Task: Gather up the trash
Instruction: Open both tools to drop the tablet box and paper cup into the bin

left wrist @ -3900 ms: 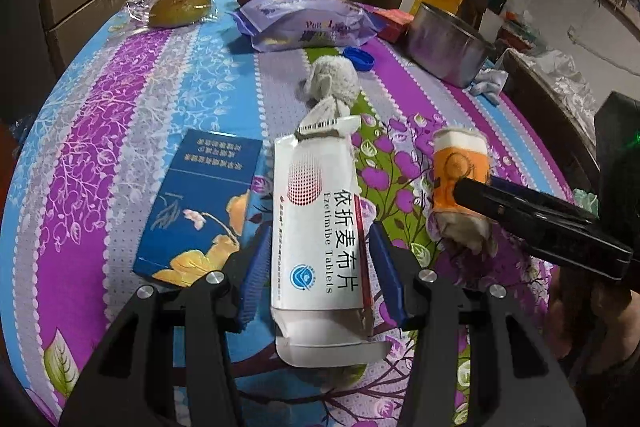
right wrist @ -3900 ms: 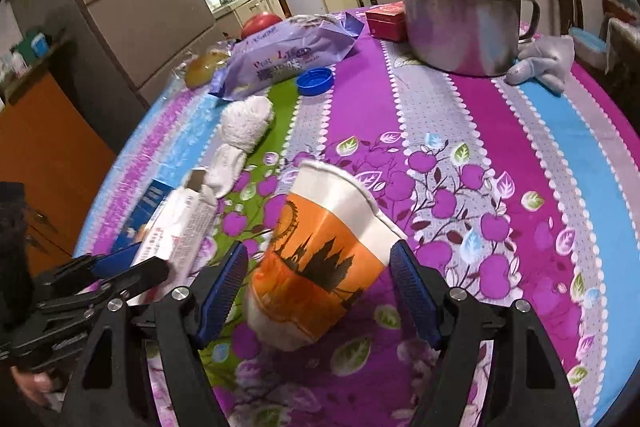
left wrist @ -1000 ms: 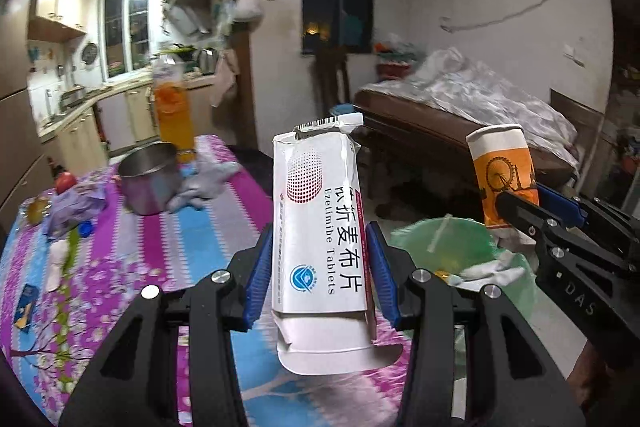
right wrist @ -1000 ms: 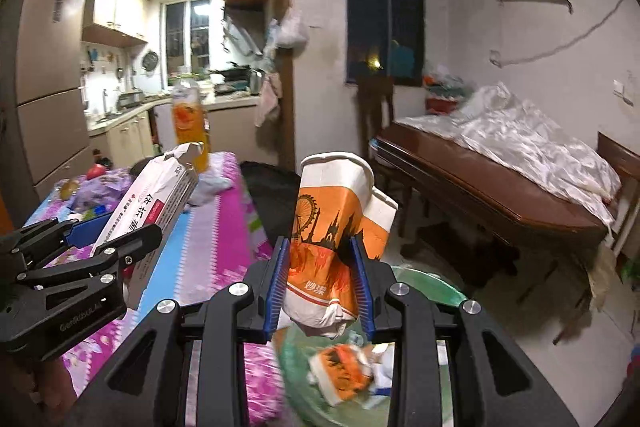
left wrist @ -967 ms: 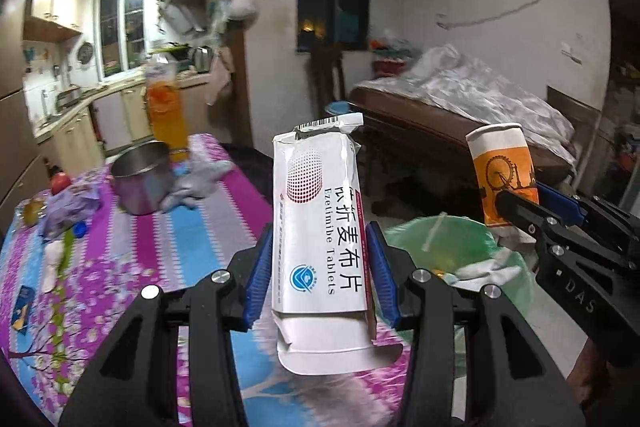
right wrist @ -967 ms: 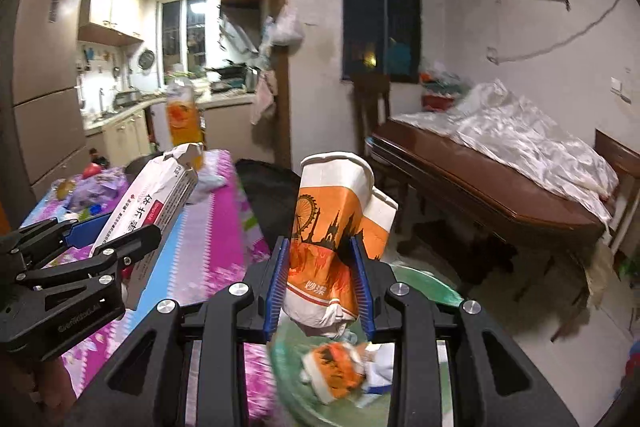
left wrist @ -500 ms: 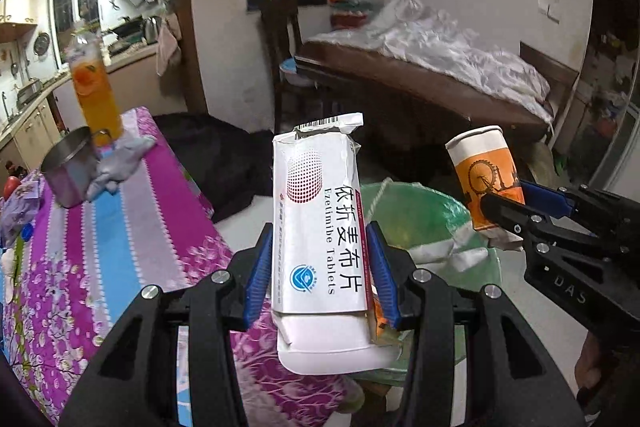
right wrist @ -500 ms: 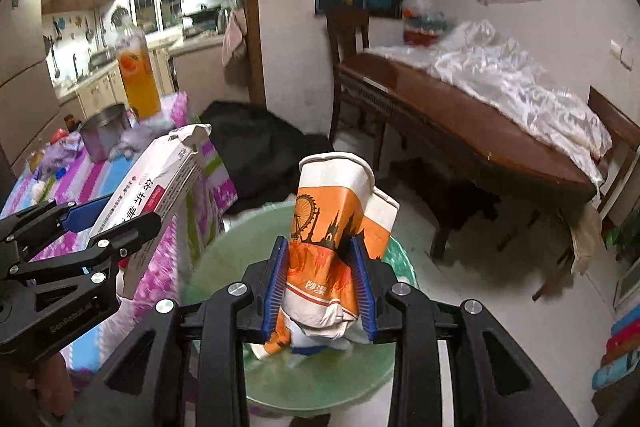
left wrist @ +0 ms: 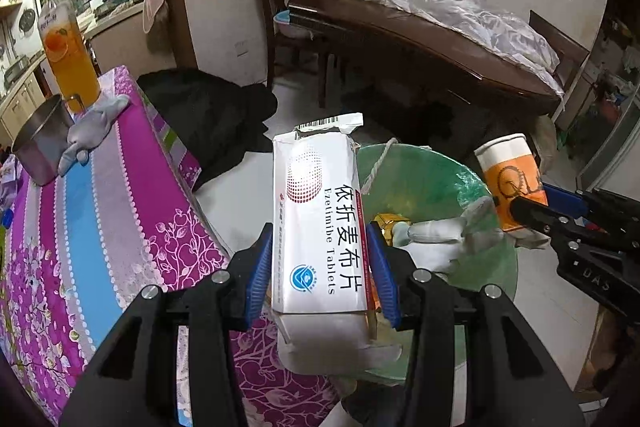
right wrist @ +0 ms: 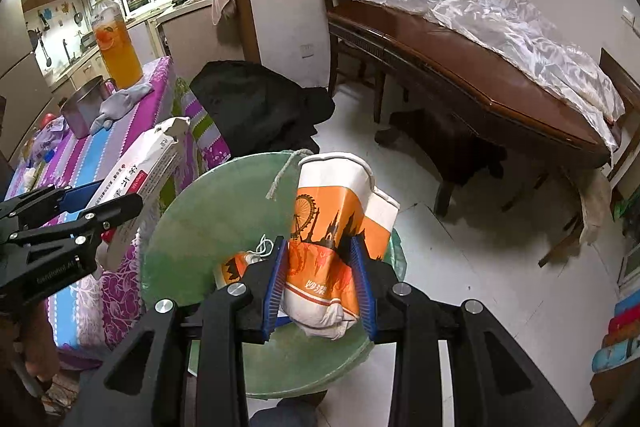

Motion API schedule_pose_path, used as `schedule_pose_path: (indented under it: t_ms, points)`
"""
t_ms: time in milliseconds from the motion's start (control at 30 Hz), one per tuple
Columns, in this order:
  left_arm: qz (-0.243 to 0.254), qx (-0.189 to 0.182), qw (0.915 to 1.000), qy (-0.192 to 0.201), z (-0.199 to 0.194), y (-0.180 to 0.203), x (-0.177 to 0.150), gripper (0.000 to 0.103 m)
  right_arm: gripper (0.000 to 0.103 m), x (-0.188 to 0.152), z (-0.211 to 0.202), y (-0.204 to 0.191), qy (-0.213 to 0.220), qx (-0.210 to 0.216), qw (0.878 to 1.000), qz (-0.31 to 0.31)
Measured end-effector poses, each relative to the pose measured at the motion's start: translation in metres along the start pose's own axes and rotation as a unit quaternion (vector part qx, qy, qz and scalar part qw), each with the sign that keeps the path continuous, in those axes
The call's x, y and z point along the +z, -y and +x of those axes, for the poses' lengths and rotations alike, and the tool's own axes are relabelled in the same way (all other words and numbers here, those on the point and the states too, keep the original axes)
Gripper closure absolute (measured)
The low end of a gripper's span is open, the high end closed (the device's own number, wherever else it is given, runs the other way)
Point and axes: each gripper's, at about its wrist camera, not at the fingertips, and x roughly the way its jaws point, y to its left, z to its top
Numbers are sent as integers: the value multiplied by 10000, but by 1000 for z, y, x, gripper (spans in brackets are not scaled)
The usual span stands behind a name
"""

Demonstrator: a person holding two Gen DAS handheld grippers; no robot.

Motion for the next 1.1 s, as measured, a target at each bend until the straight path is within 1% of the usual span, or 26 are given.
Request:
schedule_pose_path:
  t_ms: [400, 533, 567, 600, 633, 667, 700, 733, 1100]
  points:
    - [34, -39, 10000, -54, 4, 10, -1, 59, 69, -3, 4, -5, -27, 74, 10000, -26]
    - [60, -27, 10000, -42, 5, 10, -1, 57, 69, -3, 4, -5, -37, 99, 9999, -41]
    - [83, -14, 10000, -25, 5, 11, -1, 56, 66, -2, 4, -5, -39, 118, 9999, -45]
    - [101, 18, 9999, -16, 5, 12, -1, 54, 61, -2, 4, -4, -25, 130, 9999, -38]
    - [111, 32, 9999, -4, 6, 12, -1, 45, 58, -1, 3, -4, 11, 139, 9999, -17]
    - [114, 47, 9999, 25, 5, 13, -1, 38, 51, -1, 2, -3, 37, 144, 9999, -3]
    - [124, 88, 9998, 86, 4, 13, -1, 30, 47, 0, 1, -3, 68, 136, 9999, 13]
    - [131, 121, 9998, 123, 3, 12, -1, 27, 47, 0, 0, -2, 103, 124, 9999, 35]
    - [124, 113, 9998, 104, 3, 13, -2, 27, 47, 0, -5, 0, 178, 148, 9997, 85]
